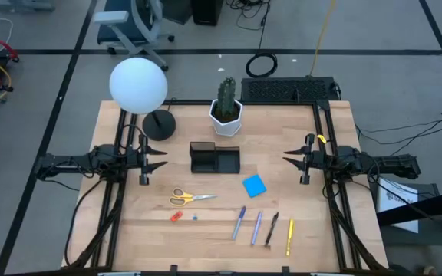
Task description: Pick and place office supplies into organizer
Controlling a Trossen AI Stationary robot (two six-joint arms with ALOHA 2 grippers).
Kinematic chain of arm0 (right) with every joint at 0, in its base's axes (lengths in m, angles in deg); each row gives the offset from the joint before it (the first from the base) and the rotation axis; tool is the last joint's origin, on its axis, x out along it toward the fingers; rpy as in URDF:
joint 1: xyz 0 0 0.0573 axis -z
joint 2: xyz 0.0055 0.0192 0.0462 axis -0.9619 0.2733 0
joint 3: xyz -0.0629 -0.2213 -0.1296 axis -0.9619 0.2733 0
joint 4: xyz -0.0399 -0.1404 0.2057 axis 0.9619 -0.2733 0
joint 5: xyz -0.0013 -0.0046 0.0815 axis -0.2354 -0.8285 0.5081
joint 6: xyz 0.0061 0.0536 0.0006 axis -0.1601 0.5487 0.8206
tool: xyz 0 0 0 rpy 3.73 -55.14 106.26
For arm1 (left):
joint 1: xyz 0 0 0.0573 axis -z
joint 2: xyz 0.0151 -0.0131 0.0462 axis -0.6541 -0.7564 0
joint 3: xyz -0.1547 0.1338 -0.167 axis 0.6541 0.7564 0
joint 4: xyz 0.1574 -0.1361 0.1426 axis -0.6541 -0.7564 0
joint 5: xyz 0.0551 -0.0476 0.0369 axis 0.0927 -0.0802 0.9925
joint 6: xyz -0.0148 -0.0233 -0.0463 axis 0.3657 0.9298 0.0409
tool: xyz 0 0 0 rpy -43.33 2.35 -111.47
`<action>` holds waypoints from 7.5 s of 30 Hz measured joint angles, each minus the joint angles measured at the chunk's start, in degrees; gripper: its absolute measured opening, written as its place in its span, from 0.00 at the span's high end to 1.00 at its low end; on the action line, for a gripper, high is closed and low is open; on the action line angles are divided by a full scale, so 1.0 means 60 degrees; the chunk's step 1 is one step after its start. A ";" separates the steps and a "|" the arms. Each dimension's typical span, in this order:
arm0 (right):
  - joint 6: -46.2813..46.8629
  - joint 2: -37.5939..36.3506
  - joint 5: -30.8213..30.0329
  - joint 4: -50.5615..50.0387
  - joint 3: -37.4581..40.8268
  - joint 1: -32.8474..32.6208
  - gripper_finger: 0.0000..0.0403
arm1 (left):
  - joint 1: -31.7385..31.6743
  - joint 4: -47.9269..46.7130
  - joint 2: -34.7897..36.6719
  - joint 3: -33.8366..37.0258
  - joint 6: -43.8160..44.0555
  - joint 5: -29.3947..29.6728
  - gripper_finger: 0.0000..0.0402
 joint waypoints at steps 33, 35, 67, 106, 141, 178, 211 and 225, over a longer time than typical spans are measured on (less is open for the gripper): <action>0.0000 0.0000 0.0000 0.0000 0.0004 0.0000 0.81 | 0.0001 0.0004 0.0003 -0.0001 0.0002 0.0003 0.62; 0.0002 0.0003 0.0000 0.0000 0.0002 -0.0001 0.81 | 0.0003 0.0000 0.0003 0.0001 0.0000 0.0003 0.62; 0.0000 0.0003 0.0000 -0.0003 0.0000 0.0000 0.81 | -0.0001 0.0003 0.0003 -0.0003 0.0000 0.0003 0.62; 0.0000 0.0003 0.0000 0.0000 0.0003 -0.0003 0.81 | -0.0001 0.0004 -0.0001 0.0001 0.0002 0.0003 0.62; 0.3735 0.0004 -0.0004 0.1076 0.0004 0.0000 0.81 | 0.0003 0.1686 -0.0001 -0.0003 0.2148 0.0090 0.62; 0.3004 0.2851 0.1785 0.4332 -0.2605 -0.0127 0.81 | 0.0170 0.3183 -0.3089 -0.3038 0.3376 -0.0922 0.62; -0.1710 0.7935 -0.6372 0.4570 -0.6321 -0.4034 0.81 | 0.4916 -0.0824 -0.7491 -0.8448 0.1117 0.8691 0.62; -0.3073 0.9594 -1.0291 0.4602 -0.7271 -0.5027 0.81 | 0.5189 -0.0823 -0.7502 -0.8450 0.0441 0.8669 0.62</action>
